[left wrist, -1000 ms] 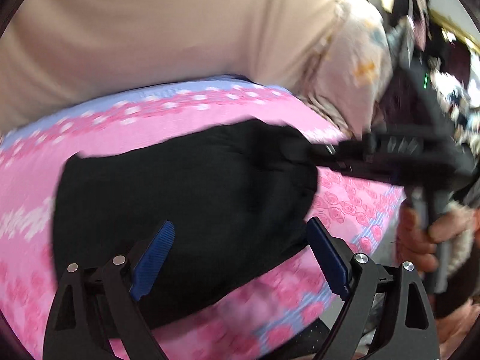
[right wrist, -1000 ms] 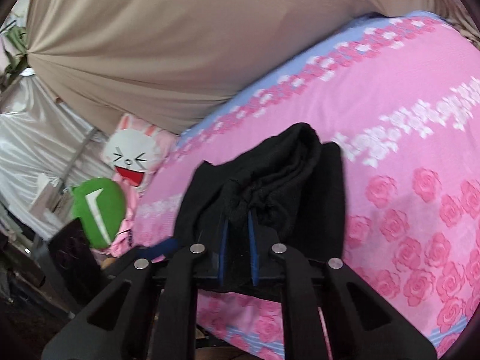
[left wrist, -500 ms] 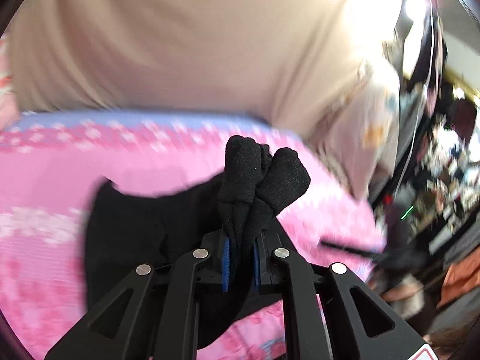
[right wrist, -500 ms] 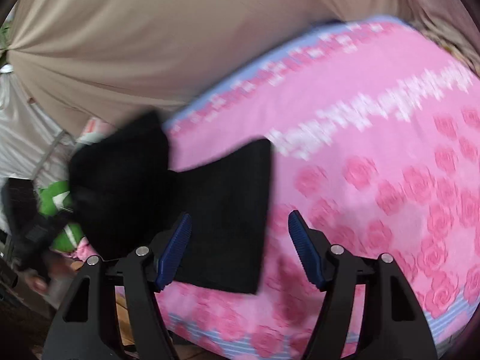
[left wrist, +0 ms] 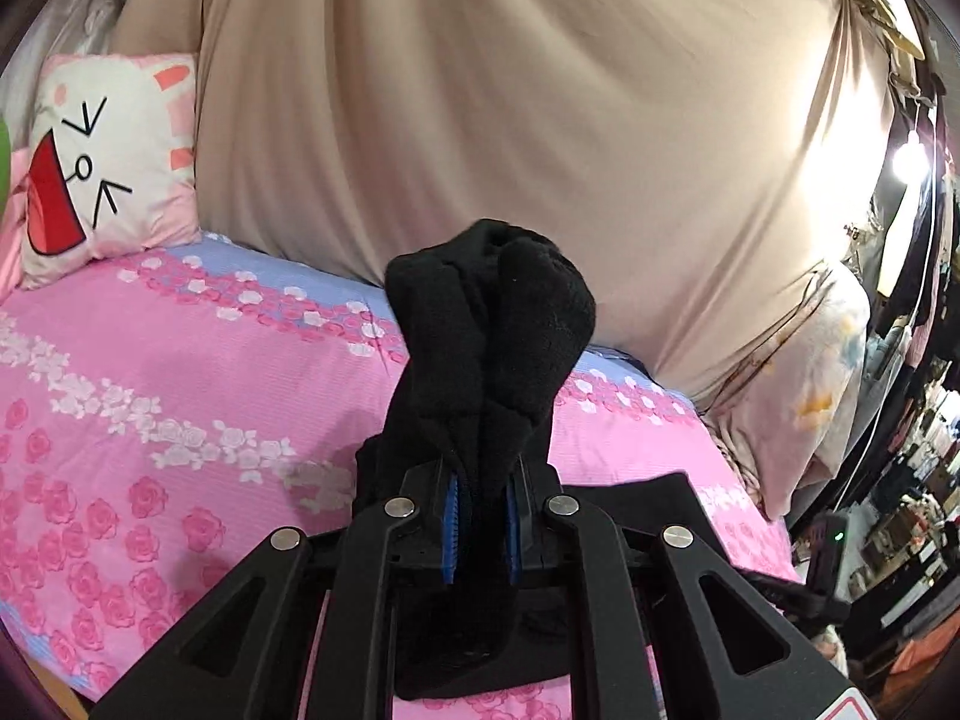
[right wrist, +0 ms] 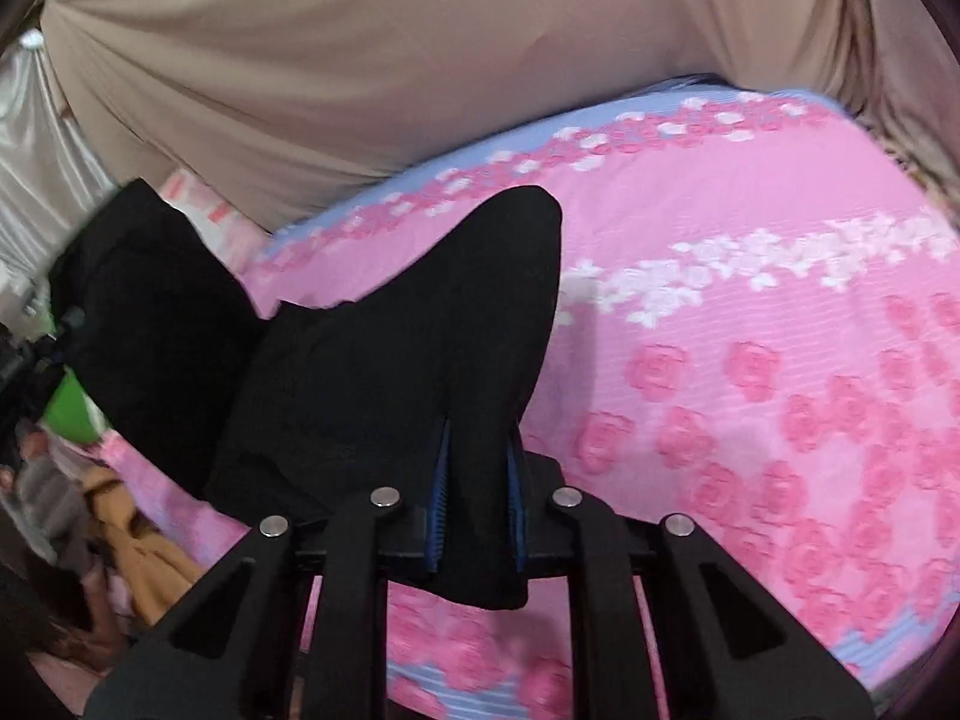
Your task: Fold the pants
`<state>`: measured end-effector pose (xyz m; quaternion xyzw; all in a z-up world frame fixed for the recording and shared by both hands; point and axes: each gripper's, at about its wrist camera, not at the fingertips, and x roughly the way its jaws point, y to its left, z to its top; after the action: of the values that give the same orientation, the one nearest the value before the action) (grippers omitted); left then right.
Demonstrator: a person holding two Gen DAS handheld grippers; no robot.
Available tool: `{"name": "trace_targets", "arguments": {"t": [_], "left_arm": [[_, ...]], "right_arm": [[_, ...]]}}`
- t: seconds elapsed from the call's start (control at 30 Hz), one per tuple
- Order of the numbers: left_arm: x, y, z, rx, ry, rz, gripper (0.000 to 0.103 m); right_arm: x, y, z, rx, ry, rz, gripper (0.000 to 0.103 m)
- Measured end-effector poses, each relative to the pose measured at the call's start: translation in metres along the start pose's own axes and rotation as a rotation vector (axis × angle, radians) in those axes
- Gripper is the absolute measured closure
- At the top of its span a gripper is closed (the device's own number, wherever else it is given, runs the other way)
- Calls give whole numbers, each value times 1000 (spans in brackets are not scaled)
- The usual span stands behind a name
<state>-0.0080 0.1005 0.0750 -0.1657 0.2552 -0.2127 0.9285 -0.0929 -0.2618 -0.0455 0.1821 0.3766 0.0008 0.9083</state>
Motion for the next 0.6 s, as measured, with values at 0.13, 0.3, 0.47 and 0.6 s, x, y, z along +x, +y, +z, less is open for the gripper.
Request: {"name": "trace_targets", "arguments": {"t": [0.13, 0.3, 0.47, 0.6], "left_arm": [[4, 4, -2, -19, -3, -44, 93], [5, 0, -3, 3, 3, -62, 93], [6, -4, -4, 13, 3, -69, 93], [6, -4, -5, 19, 12, -89, 93]], "right_arm": [[16, -16, -12, 79, 38, -127, 55], [-22, 53, 20, -83, -124, -53, 82], [52, 102, 57, -118, -40, 101, 86], [152, 128, 44, -133, 197, 165, 86]]}}
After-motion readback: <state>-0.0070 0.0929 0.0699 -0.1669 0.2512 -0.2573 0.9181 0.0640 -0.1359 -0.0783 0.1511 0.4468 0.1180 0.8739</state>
